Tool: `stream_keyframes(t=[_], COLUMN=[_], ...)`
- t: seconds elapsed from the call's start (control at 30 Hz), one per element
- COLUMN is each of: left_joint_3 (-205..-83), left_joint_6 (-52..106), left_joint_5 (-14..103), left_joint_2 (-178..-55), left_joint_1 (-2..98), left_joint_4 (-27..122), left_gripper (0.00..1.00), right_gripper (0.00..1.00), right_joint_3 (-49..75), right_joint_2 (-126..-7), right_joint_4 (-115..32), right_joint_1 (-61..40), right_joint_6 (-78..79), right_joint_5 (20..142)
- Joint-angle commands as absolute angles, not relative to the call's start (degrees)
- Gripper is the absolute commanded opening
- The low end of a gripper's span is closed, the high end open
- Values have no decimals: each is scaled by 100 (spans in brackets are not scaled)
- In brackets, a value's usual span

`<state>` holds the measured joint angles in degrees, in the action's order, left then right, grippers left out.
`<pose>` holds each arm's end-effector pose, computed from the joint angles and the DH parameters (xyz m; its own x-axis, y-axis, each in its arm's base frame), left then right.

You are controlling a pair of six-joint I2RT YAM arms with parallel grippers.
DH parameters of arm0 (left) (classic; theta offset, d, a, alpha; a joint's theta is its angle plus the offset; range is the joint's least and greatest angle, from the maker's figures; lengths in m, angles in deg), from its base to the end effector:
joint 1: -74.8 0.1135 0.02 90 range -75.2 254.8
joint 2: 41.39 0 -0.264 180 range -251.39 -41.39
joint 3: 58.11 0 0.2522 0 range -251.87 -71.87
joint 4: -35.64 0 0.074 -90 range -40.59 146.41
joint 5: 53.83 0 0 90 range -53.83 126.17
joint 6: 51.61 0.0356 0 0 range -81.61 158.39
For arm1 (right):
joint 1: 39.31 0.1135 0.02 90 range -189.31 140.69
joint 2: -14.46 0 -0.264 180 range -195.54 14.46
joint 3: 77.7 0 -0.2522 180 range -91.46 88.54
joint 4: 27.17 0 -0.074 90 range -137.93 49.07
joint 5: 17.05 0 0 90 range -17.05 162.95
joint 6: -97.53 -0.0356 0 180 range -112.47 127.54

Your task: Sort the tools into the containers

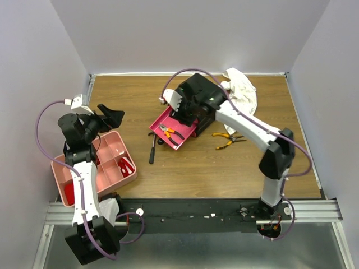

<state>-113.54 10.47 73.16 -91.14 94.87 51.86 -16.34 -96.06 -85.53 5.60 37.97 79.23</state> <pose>0.1962 0.0489 0.3212 -0.2836 -0.5018 -0.8172 0.1683 0.8129 -0.5576 0.3033 0.3079 0.3123 -0.0887 -0.7995 -0.5940 -0.9236 0.2894 -0.2515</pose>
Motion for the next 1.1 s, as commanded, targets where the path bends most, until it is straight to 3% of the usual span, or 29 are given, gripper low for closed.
stream_keyframes(t=[0.0,0.2,0.4,0.63,1.07], left_joint_3=[-11361,-11423,-11476,-11695,-11985], left_joint_6=[1000,1079,1395,1774,2327], left_joint_5=[7528,7537,7520,7467,7388], left_joint_2=[-9306,-9456,-9597,-9816,-9931], left_joint_1=[9519,9519,9528,9659,10388], left_joint_4=[4818,4870,5169,5704,6408], left_gripper=[99,99,99,99,99], right_gripper=[56,57,59,59,48], right_joint_3=[-939,1178,1795,2534,2692], right_joint_2=[-8321,-7010,-7114,-7368,-8547], right_joint_4=[-8628,-8778,-9314,-8928,-8348], right_joint_1=[201,-1143,-2111,-2358,-2358], right_joint_6=[3846,5453,7159,9653,10712], right_joint_5=[8049,9807,10300,10547,9958])
